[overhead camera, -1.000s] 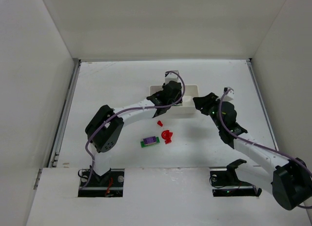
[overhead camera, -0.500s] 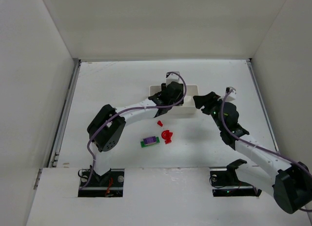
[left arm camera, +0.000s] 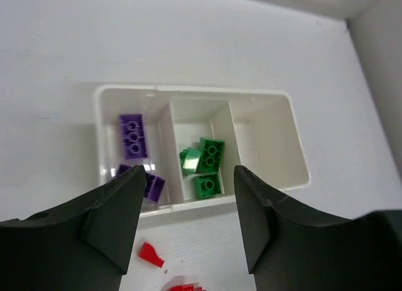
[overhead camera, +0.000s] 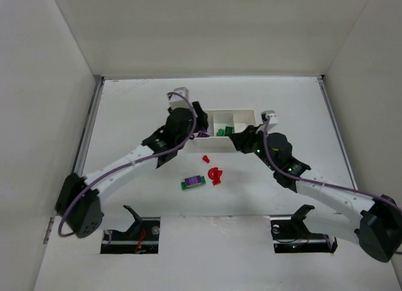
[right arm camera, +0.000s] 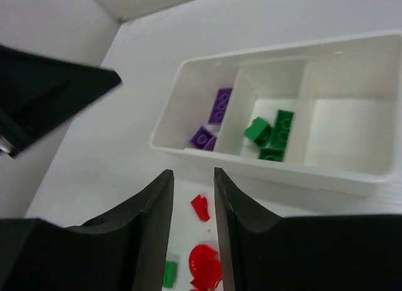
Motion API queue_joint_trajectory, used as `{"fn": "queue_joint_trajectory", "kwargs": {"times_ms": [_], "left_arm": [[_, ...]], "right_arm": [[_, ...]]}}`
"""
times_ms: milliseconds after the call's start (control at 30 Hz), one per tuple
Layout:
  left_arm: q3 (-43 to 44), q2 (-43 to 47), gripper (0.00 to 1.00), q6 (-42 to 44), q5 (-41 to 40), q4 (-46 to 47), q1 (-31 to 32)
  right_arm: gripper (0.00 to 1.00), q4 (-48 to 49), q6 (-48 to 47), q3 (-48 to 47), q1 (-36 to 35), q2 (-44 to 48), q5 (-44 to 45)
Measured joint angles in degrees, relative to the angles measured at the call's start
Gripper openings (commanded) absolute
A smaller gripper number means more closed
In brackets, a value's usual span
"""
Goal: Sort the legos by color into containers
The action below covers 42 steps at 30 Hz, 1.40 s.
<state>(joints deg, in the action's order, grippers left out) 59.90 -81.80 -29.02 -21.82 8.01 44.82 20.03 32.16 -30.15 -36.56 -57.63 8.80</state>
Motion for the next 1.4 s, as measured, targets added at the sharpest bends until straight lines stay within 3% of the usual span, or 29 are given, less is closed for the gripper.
{"fn": "queue_joint_trajectory", "kwargs": {"times_ms": [67,233,367,600,900,1100,1400], "left_arm": [[-5.77,8.72,0.55,-2.34,-0.46,0.24,-3.04],[-17.81,23.63,0.55,-8.52,-1.29,-2.38,-11.06],[-25.83,28.46,0.56,-12.81,-0.33,-7.17,-16.04],[-34.71,32.57,0.56,-18.21,3.5,-11.32,-22.95],[-37.97,34.16,0.56,-19.8,9.07,-8.39,-26.6],[-38.32,33.27,0.56,-19.96,11.63,-5.75,-27.34],[-38.66,33.0,0.56,-19.96,13.68,-4.39,-28.85]], "right_arm": [[0.46,-0.94,-2.71,-3.02,-3.89,-3.58,-1.97],[0.74,-5.09,-11.34,-9.11,-16.11,-12.26,-7.21],[0.83,-11.15,-18.53,-13.81,-26.38,-18.47,-8.55],[0.97,-21.88,-26.08,-23.5,-27.58,-30.36,-4.61],[0.97,-32.17,-31.45,-30.32,-27.61,-37.05,-3.39],[0.82,-35.58,-34.82,-34.99,-28.39,-40.79,-4.98],[0.75,-39.41,-37.38,-38.05,-28.76,-43.67,-8.76]]}}
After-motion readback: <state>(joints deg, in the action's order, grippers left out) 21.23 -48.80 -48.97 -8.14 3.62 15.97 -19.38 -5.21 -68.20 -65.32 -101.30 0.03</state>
